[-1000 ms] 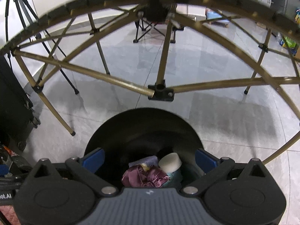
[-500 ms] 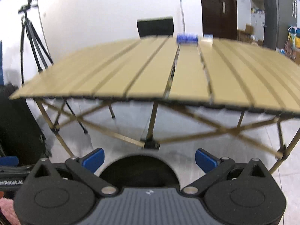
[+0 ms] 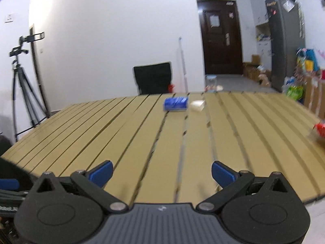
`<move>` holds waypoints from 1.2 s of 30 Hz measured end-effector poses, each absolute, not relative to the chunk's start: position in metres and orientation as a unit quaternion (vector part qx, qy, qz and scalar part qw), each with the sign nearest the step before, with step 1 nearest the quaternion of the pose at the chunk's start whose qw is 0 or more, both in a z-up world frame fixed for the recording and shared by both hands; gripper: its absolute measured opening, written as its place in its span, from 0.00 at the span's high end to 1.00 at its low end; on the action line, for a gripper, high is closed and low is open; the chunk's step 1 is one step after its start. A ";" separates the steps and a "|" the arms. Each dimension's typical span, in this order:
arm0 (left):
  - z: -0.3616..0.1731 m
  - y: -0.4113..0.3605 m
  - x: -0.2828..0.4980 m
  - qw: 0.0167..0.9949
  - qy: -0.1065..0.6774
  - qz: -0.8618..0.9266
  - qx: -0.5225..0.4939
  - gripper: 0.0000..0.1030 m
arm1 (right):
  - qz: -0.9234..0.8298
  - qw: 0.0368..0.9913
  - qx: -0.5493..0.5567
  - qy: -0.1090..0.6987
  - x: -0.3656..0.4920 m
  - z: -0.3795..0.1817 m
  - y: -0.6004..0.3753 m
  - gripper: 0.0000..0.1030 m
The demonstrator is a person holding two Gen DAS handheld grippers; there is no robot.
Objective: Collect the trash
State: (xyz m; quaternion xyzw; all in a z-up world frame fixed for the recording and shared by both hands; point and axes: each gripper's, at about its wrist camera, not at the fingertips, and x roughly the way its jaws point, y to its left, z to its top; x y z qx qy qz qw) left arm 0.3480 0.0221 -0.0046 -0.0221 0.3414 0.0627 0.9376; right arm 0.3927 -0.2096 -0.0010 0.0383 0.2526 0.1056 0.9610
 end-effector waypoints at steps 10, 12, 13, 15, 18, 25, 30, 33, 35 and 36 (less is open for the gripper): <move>0.019 -0.006 0.437 0.945 0.325 0.036 -0.007 0.00 | 0.089 0.970 0.039 0.222 0.480 0.021 -0.236 0.00; 0.020 -0.008 0.454 0.945 0.324 0.031 -0.007 0.00 | 0.088 0.970 0.041 0.222 0.500 0.019 -0.241 0.00; 0.021 -0.009 0.464 0.945 0.324 0.028 -0.008 0.00 | 0.089 0.970 0.039 0.223 0.509 0.019 -0.244 0.00; 0.022 -0.013 0.480 0.946 0.323 0.023 -0.007 0.00 | 0.090 0.969 0.037 0.229 0.531 0.016 -0.248 0.00; 0.023 -0.020 0.507 0.947 0.322 0.016 -0.002 0.00 | 0.089 0.966 0.039 0.239 0.559 0.012 -0.256 0.00; 0.021 -0.033 0.564 0.944 0.331 -0.006 0.001 0.00 | 0.071 0.958 0.017 0.276 0.635 -0.003 -0.259 0.04; 0.015 -0.040 0.607 0.939 0.343 -0.005 -0.007 0.00 | 0.064 0.949 0.013 0.310 0.681 -0.023 -0.253 0.14; 0.007 -0.046 0.632 0.935 0.353 -0.002 -0.006 0.00 | 0.057 0.943 0.010 0.328 0.707 -0.037 -0.248 0.18; 0.002 -0.047 0.644 0.933 0.361 -0.001 -0.007 0.00 | 0.060 0.939 0.013 0.338 0.720 -0.045 -0.245 0.24; -0.001 -0.047 0.650 0.931 0.364 -0.001 -0.008 0.00 | 0.066 0.938 0.018 0.341 0.725 -0.048 -0.244 0.26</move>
